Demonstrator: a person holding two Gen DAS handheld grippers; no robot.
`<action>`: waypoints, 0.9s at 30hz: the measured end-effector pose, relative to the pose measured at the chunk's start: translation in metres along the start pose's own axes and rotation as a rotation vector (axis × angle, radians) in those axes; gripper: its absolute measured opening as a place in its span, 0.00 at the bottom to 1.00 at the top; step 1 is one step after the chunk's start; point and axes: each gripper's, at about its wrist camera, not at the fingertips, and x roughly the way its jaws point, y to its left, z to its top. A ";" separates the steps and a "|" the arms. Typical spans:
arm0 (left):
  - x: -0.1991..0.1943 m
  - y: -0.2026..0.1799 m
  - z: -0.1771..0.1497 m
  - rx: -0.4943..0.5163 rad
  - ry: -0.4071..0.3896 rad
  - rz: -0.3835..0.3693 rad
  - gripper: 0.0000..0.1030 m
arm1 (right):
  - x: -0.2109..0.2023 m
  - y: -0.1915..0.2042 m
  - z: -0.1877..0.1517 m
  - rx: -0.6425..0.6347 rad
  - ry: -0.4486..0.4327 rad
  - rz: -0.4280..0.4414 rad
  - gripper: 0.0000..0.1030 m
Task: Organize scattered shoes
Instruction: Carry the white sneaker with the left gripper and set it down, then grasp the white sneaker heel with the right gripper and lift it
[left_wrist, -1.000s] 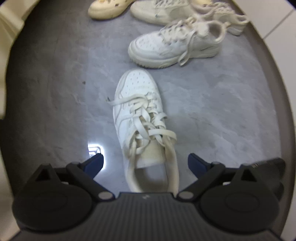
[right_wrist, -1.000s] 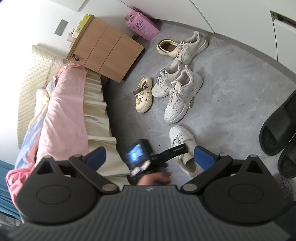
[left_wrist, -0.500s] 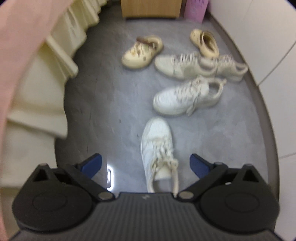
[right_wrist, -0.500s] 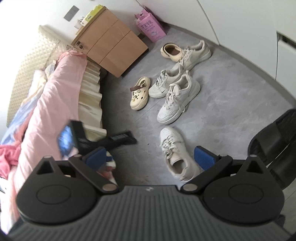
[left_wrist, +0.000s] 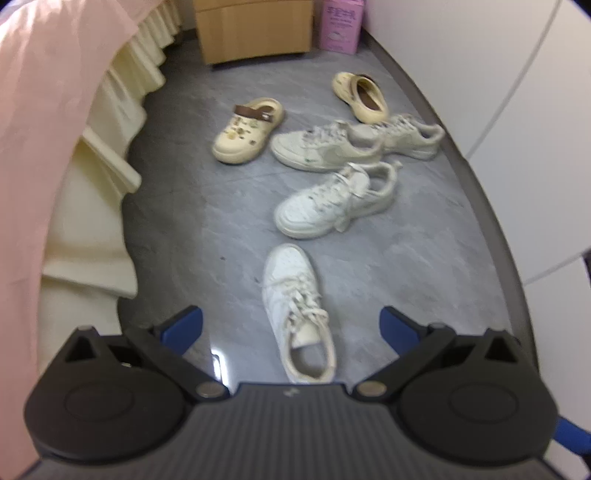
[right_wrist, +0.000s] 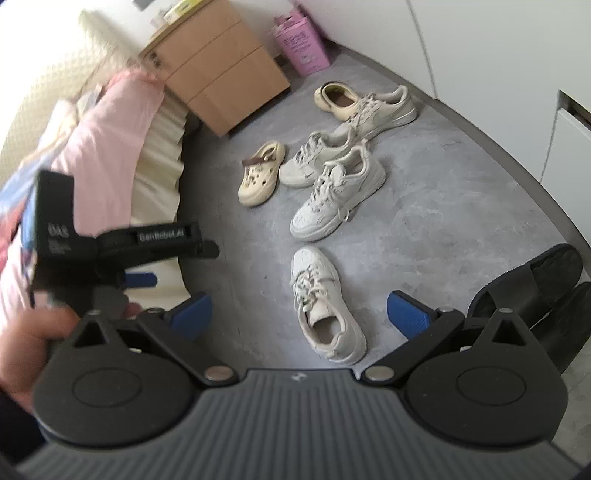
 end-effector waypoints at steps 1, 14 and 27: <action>-0.001 -0.001 -0.002 0.012 0.004 -0.007 1.00 | 0.002 0.003 -0.002 -0.014 0.012 -0.003 1.00; -0.020 0.009 0.000 0.022 -0.051 -0.041 1.00 | 0.058 0.029 -0.036 -0.067 0.054 -0.059 1.00; -0.062 0.010 -0.002 0.015 -0.146 -0.024 1.00 | 0.260 0.019 -0.019 -0.054 0.185 -0.102 1.00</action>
